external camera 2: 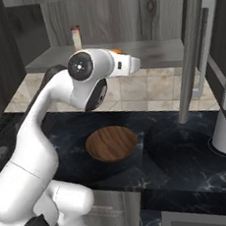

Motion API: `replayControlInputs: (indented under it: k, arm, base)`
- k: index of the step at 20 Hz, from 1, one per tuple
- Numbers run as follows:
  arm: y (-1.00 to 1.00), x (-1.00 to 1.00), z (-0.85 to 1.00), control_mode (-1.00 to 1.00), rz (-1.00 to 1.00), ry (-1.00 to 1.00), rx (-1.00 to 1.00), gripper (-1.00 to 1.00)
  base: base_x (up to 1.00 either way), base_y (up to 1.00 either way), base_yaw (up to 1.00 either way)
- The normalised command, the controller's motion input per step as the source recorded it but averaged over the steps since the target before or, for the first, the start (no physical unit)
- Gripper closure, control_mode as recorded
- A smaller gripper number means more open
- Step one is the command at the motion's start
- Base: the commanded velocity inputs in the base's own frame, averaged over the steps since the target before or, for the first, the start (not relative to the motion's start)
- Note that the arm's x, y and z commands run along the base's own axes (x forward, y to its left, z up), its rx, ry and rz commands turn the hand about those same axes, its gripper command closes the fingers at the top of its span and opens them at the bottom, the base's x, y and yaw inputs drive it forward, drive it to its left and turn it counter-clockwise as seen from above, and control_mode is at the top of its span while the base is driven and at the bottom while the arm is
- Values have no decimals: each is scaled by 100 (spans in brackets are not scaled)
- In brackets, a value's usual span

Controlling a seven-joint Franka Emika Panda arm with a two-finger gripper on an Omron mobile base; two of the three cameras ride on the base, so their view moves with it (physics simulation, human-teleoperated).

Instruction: Open the cabinet. Pick the orange and orange from the cabinet and place them into the bowl. Then close the cabinet.

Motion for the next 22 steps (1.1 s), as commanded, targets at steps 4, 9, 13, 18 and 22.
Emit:
replayControlInputs:
  k: [4, 9, 13, 18, 22]
  arm:
    - [28, -94, 79, -100, 0, 10, 0, 100]
    - [21, -100, 58, -100, 0, 16, 0, 100]
    - [3, -100, -7, -100, 4, 6, -2, 100]
    - [10, -100, -83, -100, 13, 5, -5, 100]
    - [16, -88, -100, -100, 16, 4, -1, 100]
  base:
    - [0, 0, 0]
    - [0, 0, 0]
    - [0, 0, 0]
    - [0, 0, 0]
    - [0, 0, 0]
